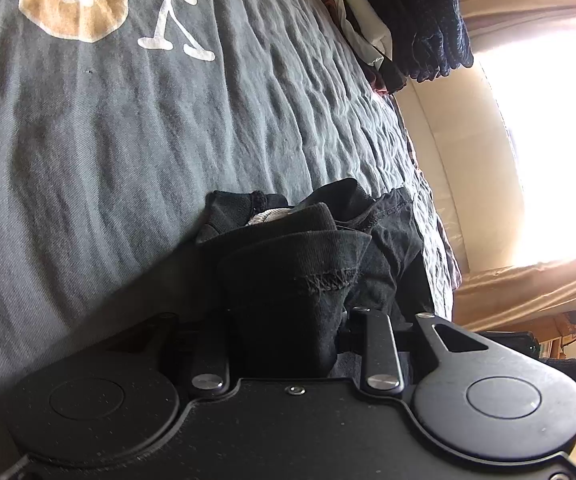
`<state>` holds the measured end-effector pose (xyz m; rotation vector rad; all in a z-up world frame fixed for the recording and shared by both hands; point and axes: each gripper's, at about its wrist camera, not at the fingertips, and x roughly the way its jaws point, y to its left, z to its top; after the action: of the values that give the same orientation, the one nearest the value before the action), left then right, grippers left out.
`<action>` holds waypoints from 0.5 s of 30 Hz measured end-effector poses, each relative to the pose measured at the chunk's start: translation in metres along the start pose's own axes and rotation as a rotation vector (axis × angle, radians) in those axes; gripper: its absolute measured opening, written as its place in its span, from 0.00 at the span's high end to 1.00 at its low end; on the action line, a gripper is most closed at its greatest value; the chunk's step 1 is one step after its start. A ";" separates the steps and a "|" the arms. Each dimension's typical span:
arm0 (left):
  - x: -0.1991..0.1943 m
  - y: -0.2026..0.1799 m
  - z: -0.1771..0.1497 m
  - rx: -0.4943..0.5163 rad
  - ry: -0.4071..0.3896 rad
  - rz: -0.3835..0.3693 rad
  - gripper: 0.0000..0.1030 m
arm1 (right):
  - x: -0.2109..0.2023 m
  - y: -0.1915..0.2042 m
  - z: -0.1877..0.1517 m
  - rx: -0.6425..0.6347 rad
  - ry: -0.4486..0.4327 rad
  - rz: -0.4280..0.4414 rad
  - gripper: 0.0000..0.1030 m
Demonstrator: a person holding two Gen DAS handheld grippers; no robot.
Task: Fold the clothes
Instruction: 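Hold the shirt with the left tool while the right tool grasps it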
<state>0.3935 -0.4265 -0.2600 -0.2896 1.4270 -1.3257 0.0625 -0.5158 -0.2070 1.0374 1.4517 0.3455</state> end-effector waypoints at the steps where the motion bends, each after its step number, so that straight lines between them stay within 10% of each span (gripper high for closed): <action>1: 0.000 0.000 0.000 -0.001 -0.001 -0.001 0.72 | 0.002 0.000 0.002 0.016 -0.004 0.002 0.00; 9: 0.003 0.000 0.000 -0.012 -0.003 -0.005 0.72 | 0.005 0.016 0.003 0.035 -0.032 0.091 0.07; 13: 0.003 0.000 -0.001 -0.011 -0.006 -0.010 0.72 | 0.001 0.016 0.001 0.001 -0.070 0.049 0.68; 15: 0.003 0.000 -0.002 -0.008 -0.011 -0.011 0.72 | 0.001 0.008 0.000 0.024 -0.079 0.041 0.68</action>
<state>0.3912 -0.4280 -0.2624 -0.3097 1.4239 -1.3256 0.0655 -0.5107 -0.2016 1.0901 1.3683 0.3136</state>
